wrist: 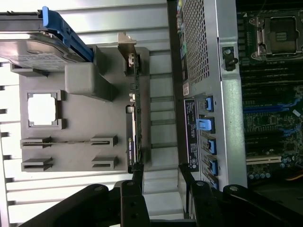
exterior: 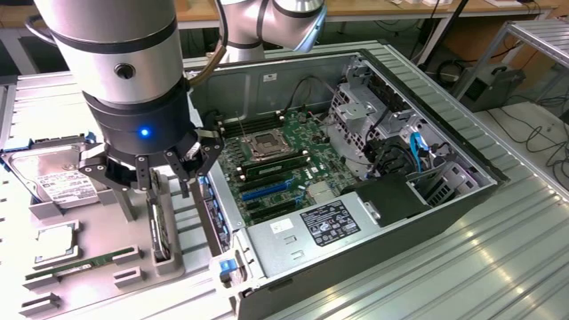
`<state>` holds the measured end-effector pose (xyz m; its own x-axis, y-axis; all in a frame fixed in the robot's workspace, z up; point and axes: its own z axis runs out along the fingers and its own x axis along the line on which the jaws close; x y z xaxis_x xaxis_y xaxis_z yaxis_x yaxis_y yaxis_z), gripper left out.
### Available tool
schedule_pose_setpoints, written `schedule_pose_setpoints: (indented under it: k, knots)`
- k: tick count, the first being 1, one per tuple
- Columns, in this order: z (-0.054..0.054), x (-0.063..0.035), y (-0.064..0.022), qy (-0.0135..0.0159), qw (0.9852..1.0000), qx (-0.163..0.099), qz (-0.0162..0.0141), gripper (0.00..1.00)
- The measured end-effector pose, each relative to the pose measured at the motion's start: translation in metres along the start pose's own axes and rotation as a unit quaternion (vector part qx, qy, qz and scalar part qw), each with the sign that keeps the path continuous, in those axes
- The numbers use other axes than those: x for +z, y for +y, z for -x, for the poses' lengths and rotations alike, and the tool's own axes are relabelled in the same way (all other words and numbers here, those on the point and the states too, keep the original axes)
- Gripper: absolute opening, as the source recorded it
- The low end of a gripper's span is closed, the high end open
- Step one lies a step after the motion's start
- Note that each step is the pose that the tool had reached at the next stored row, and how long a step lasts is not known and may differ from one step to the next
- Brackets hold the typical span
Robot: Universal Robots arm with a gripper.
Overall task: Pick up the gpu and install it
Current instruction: 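Pick up the gpu and move the gpu toward the slot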
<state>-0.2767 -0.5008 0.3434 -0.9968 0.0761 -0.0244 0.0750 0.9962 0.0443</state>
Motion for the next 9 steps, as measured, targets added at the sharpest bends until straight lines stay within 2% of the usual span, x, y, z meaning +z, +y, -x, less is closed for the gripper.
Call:
schedule_pose_setpoints:
  k: [9]
  knots:
    - [-0.0001,0.0028,-0.0001,0.0000,1.0000,0.000,0.0000,0.42]
